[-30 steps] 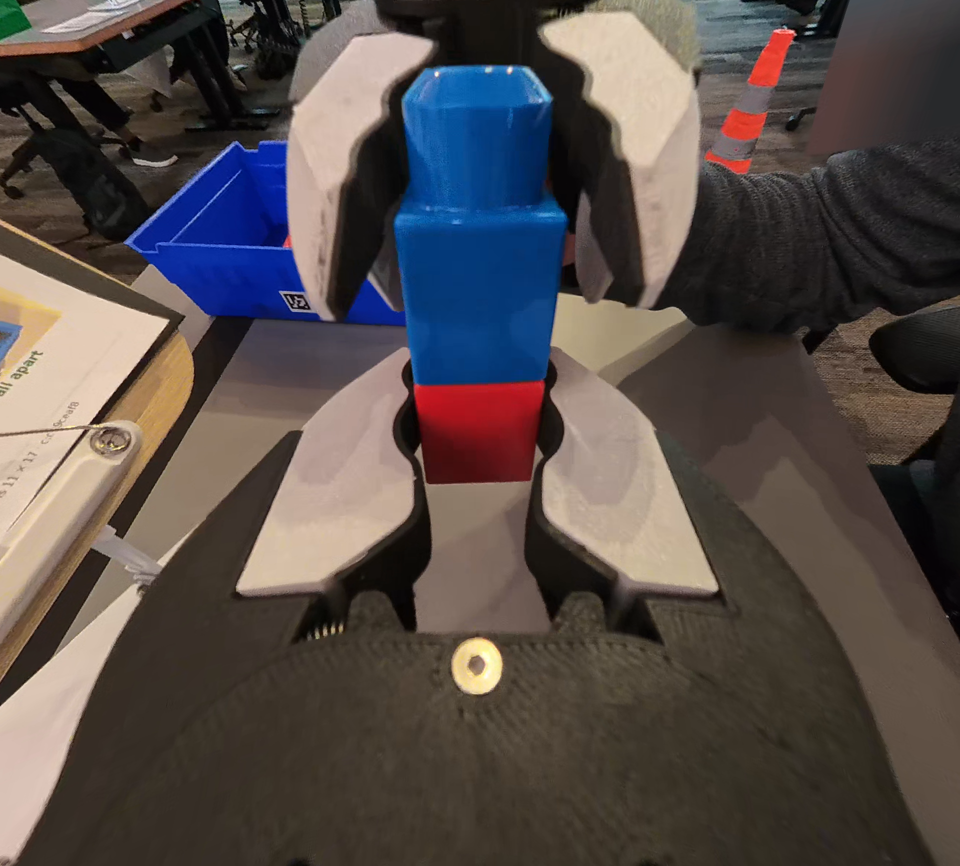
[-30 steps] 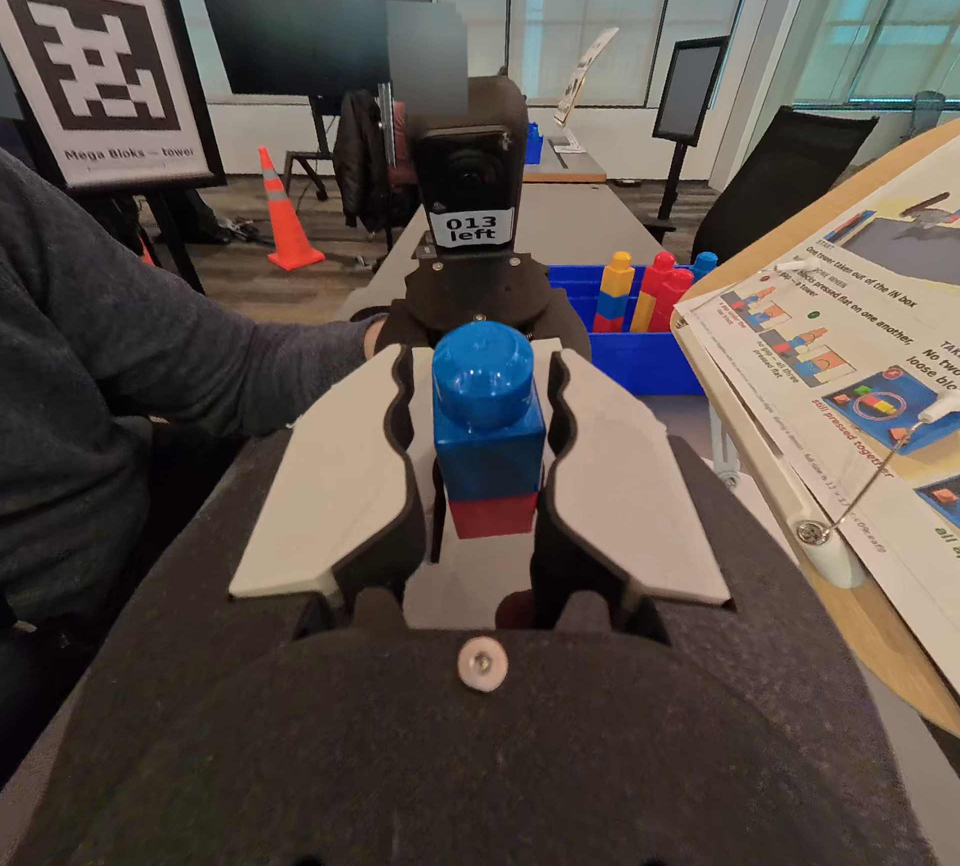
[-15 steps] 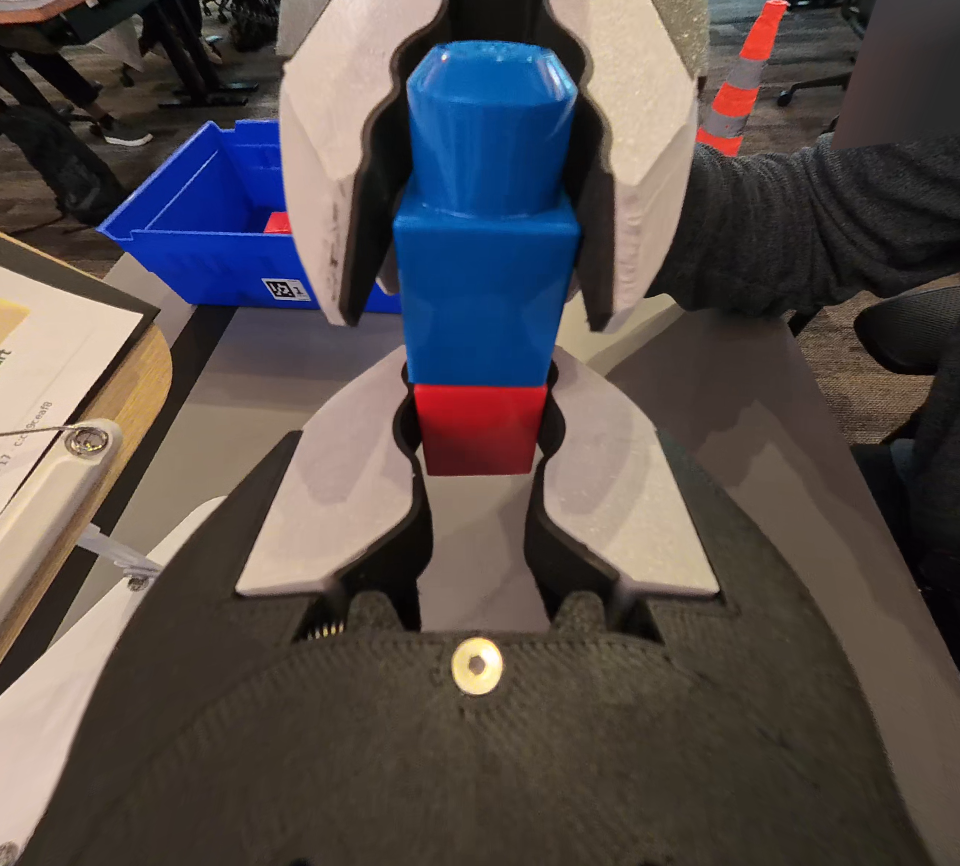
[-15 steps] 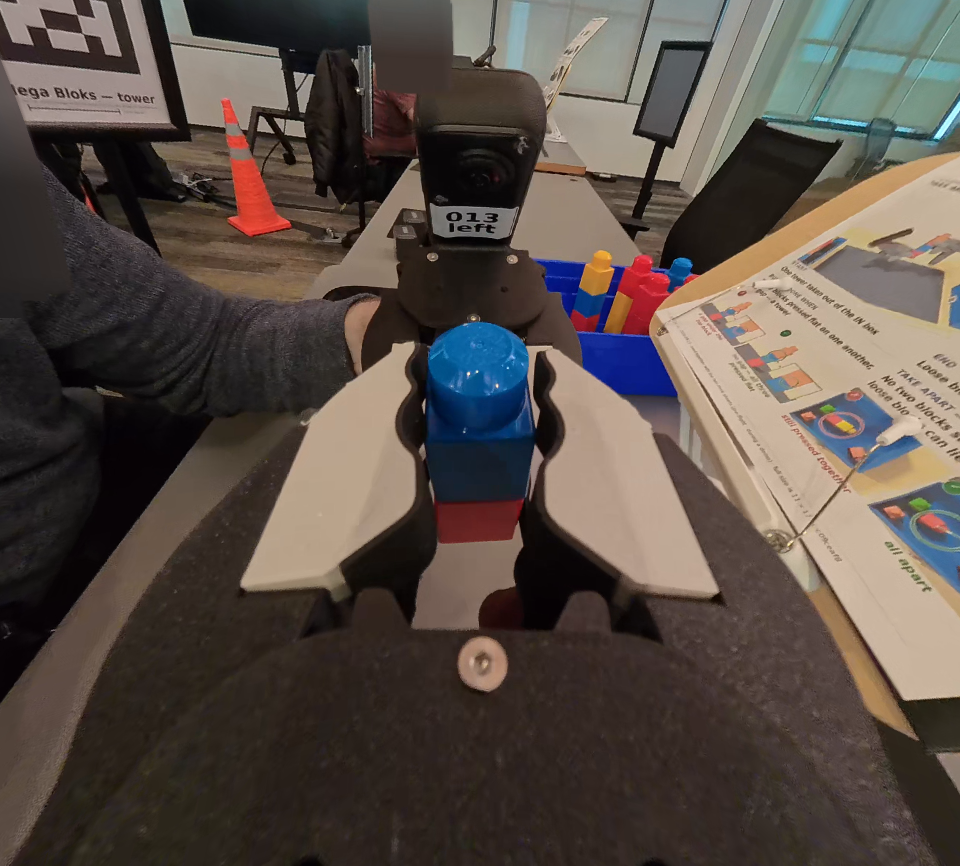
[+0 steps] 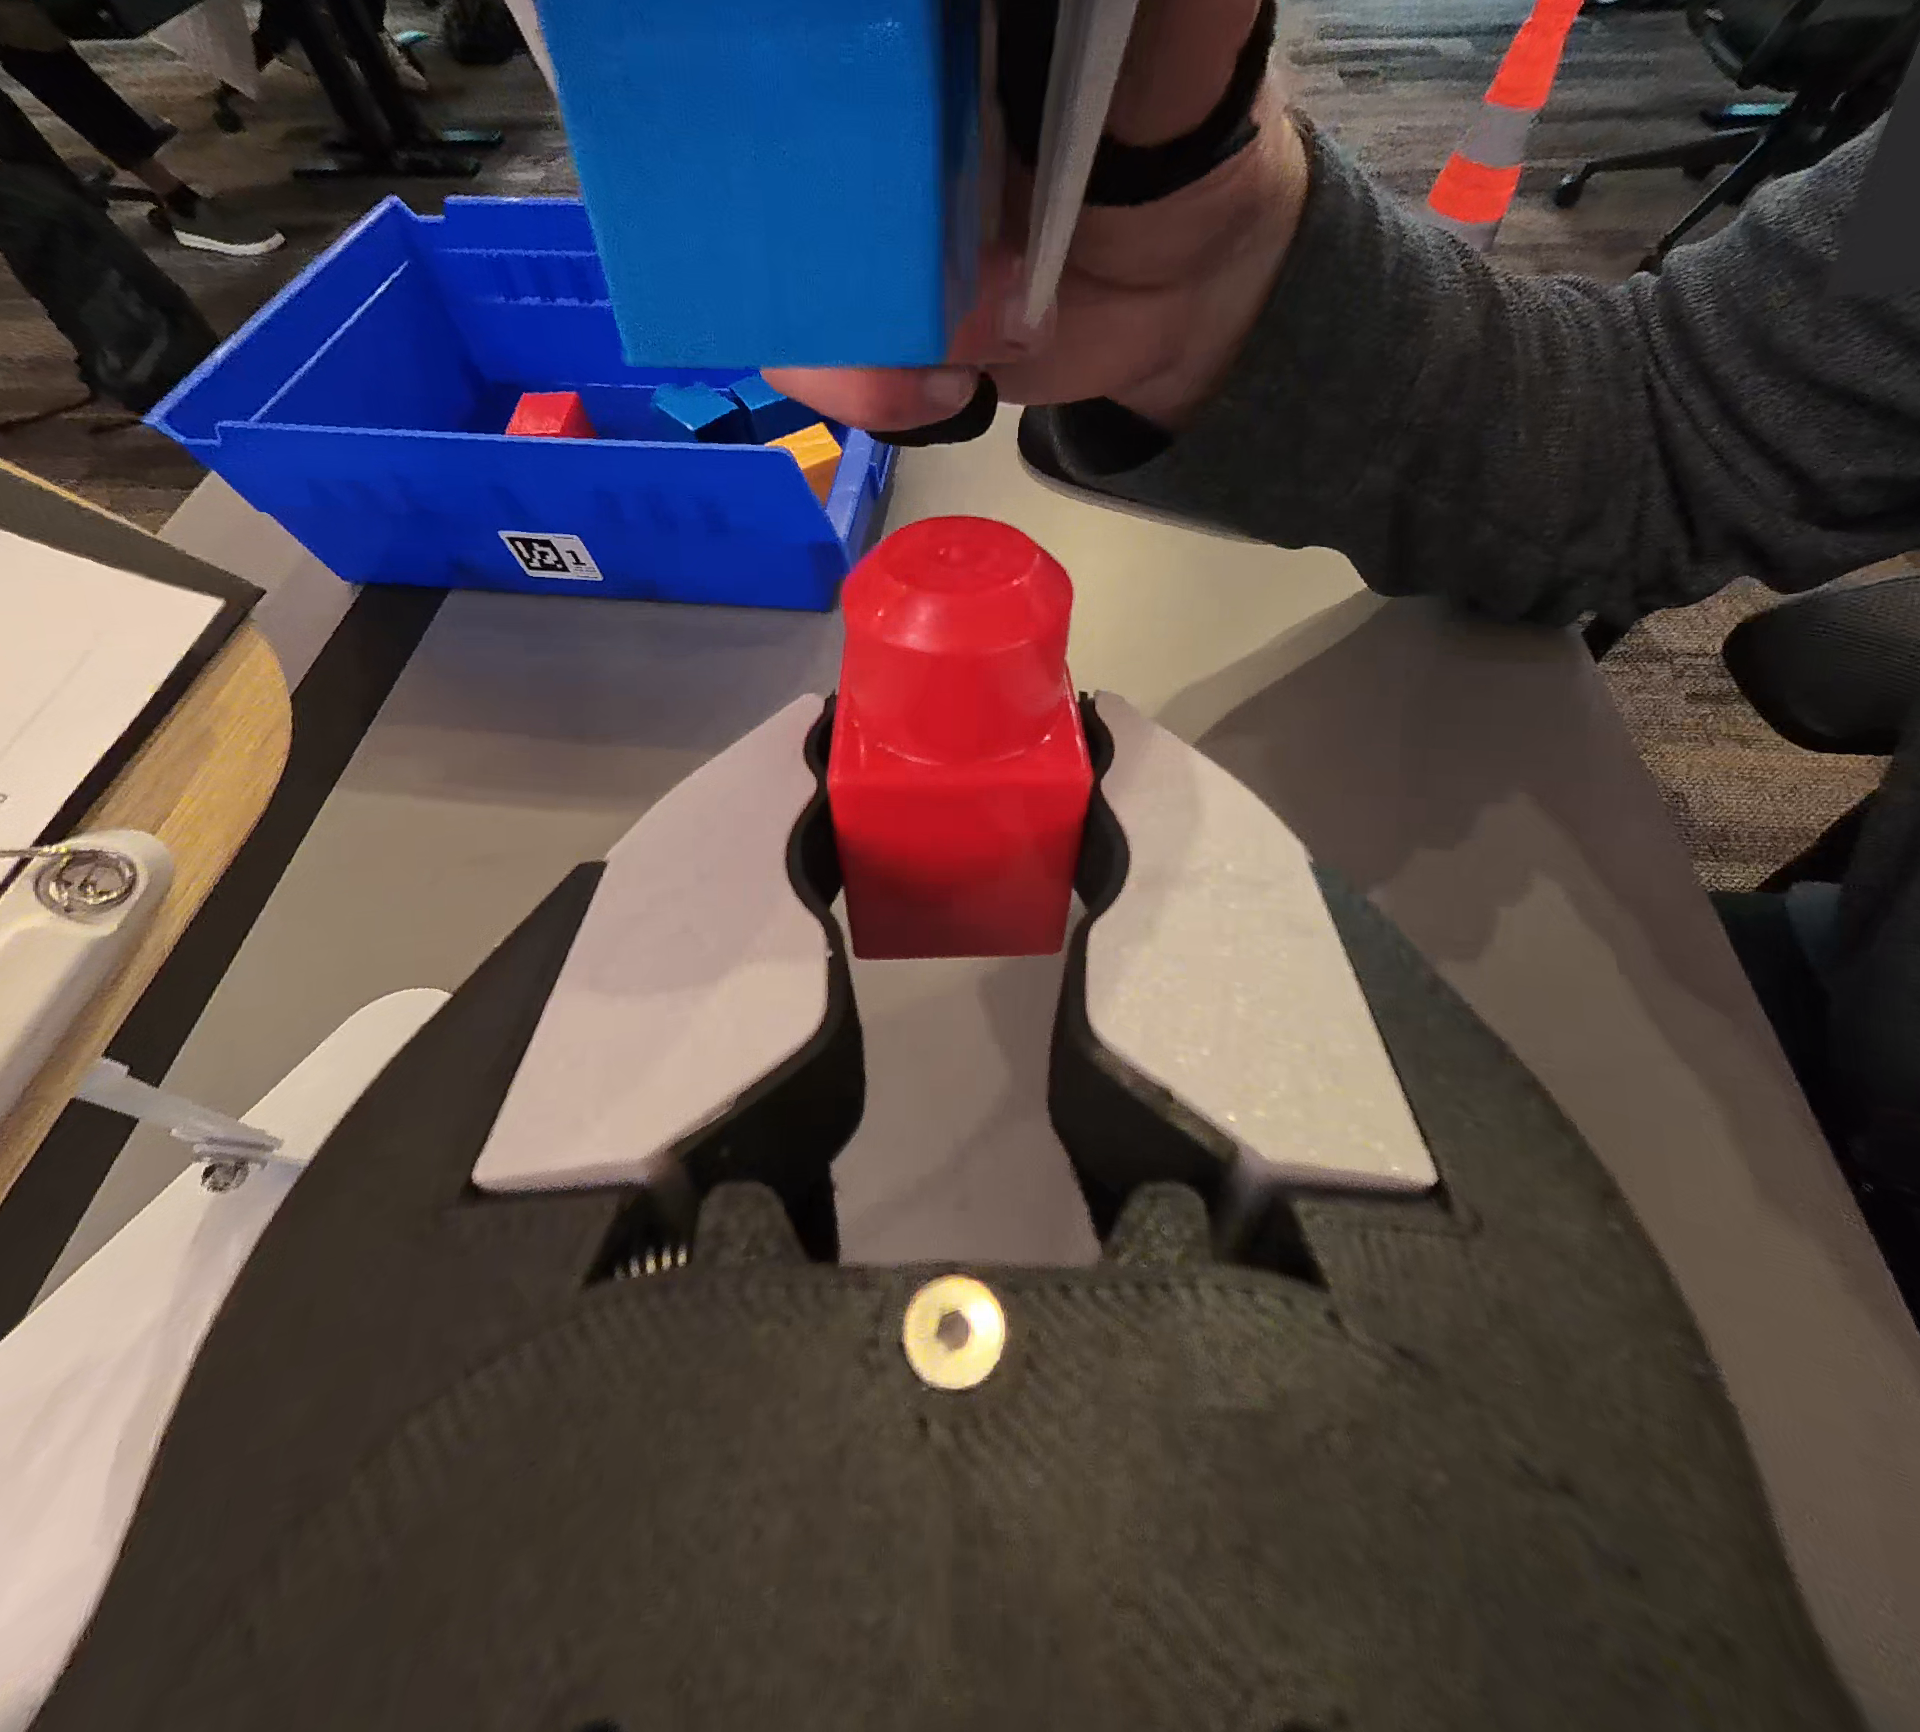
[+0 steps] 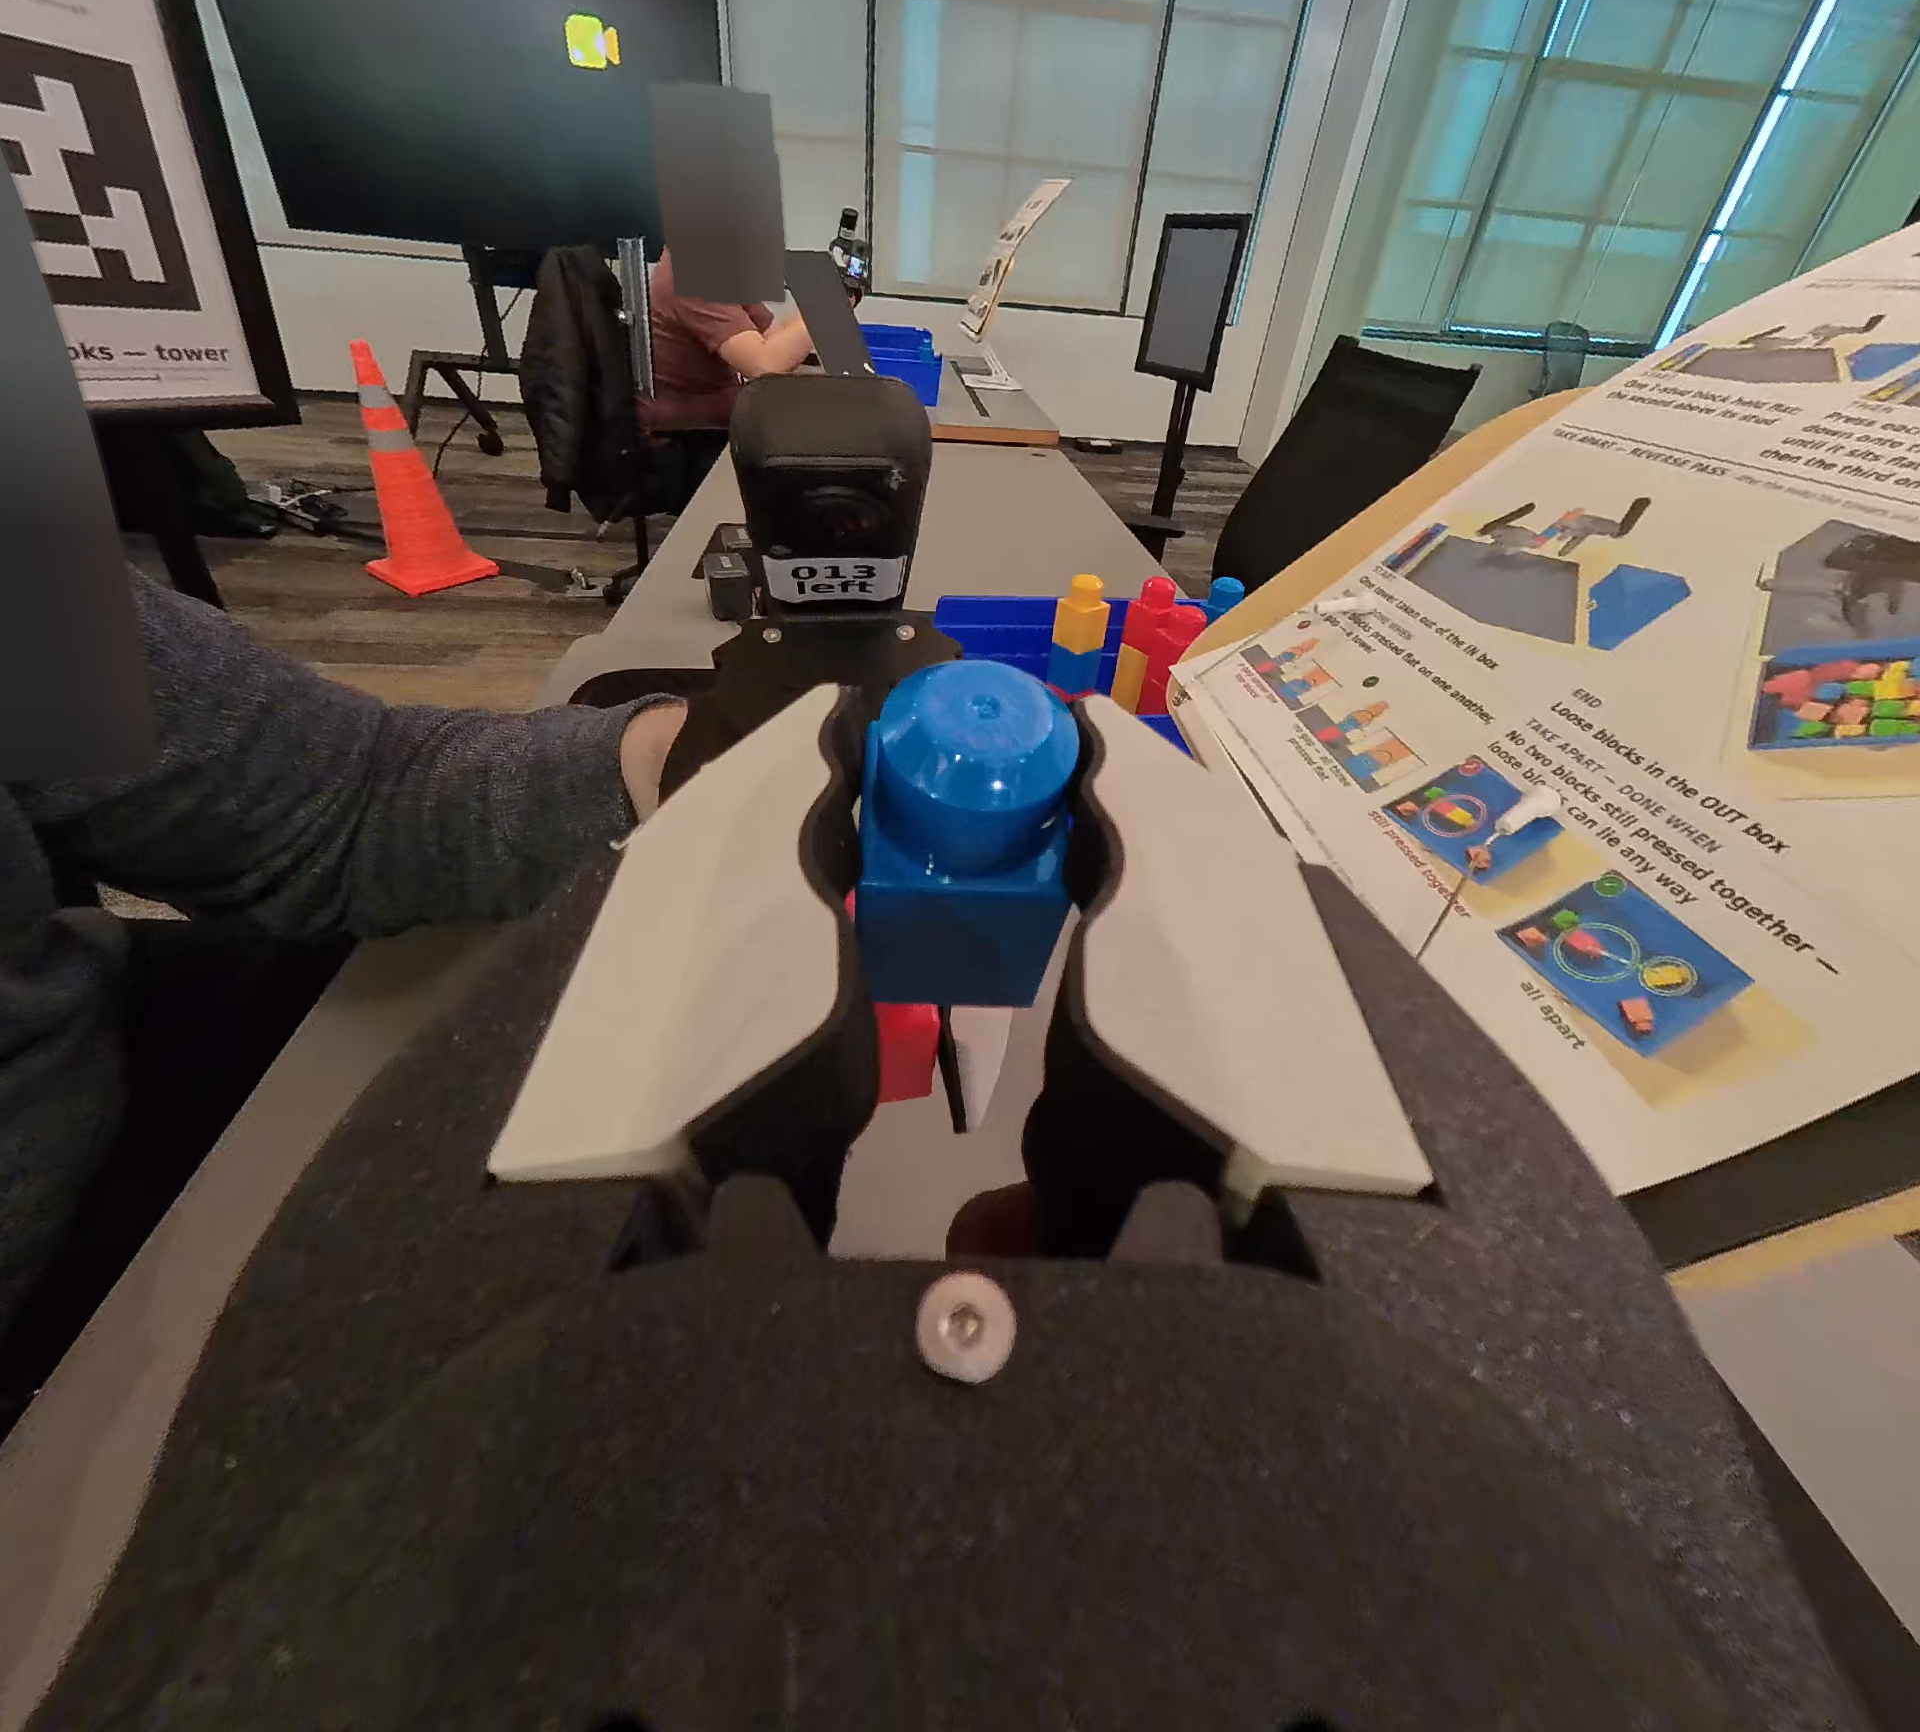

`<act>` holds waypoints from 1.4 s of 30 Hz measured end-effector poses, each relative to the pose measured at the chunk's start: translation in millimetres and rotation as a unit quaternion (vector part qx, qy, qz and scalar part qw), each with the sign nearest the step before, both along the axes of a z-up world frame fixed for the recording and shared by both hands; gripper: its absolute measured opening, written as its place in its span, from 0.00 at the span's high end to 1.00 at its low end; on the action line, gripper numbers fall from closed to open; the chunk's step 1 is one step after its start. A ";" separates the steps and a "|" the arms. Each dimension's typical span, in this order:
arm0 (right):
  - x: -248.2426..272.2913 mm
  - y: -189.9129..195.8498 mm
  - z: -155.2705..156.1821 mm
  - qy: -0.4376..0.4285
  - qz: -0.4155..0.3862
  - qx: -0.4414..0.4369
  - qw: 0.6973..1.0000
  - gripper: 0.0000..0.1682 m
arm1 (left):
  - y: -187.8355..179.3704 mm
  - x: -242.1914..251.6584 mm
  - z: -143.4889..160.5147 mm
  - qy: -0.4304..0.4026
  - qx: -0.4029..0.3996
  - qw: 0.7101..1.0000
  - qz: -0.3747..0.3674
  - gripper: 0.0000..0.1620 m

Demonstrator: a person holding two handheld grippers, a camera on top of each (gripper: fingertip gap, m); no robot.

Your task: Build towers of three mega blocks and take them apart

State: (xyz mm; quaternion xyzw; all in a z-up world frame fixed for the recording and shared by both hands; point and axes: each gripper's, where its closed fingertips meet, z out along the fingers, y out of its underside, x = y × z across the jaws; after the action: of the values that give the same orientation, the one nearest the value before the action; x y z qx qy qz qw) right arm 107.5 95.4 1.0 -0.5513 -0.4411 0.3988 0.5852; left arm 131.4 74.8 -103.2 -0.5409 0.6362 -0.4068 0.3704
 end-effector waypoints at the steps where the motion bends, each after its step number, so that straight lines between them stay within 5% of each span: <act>1: -0.5 0.8 -0.7 -0.001 -0.001 -0.001 1.000 0.79 | 0.9 -0.6 0.3 -0.001 -0.001 1.000 0.001 0.74; 6: 14.2 12.1 -3.2 -0.010 -0.032 -0.004 0.999 0.79 | 4.9 -4.9 2.9 -0.003 0.000 1.000 0.007 0.74; 10: 73.7 51.3 -17.9 -0.038 -0.142 -0.031 0.989 0.79 | 8.3 -8.4 6.1 -0.006 0.002 1.000 0.013 0.74; 15: 183.7 101.2 -62.5 -0.094 -0.329 -0.097 0.934 0.79 | 10.9 -9.8 6.5 -0.004 0.003 1.000 0.018 0.75; 22: 286.0 125.3 -133.2 -0.121 -0.479 -0.220 0.841 0.72 | 10.4 -8.7 5.9 -0.003 0.003 1.000 0.018 0.75; 27: 284.3 121.2 -111.6 -0.161 -0.510 -0.168 0.828 0.66 | 12.8 -8.9 7.5 -0.008 0.004 1.000 0.024 0.75; 30: 236.2 112.6 -77.2 -0.166 -0.457 -0.099 0.868 0.67 | 15.4 -9.6 11.0 -0.018 0.001 0.999 0.031 0.75; 35: 98.2 69.3 -43.7 -0.129 -0.221 -0.050 0.965 0.69 | 15.8 -10.7 21.7 -0.040 0.001 0.998 0.038 0.75; 42: -12.9 9.3 -38.6 -0.086 -0.003 -0.039 0.996 0.65 | 11.7 -10.7 28.4 -0.051 0.002 0.998 0.036 0.74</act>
State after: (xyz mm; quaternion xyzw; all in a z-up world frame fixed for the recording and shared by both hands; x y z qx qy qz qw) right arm 94.6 104.7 -37.6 -0.6072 -0.4722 0.3649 0.5247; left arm 120.8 86.5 -74.8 -0.5414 0.5976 -0.4192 0.4172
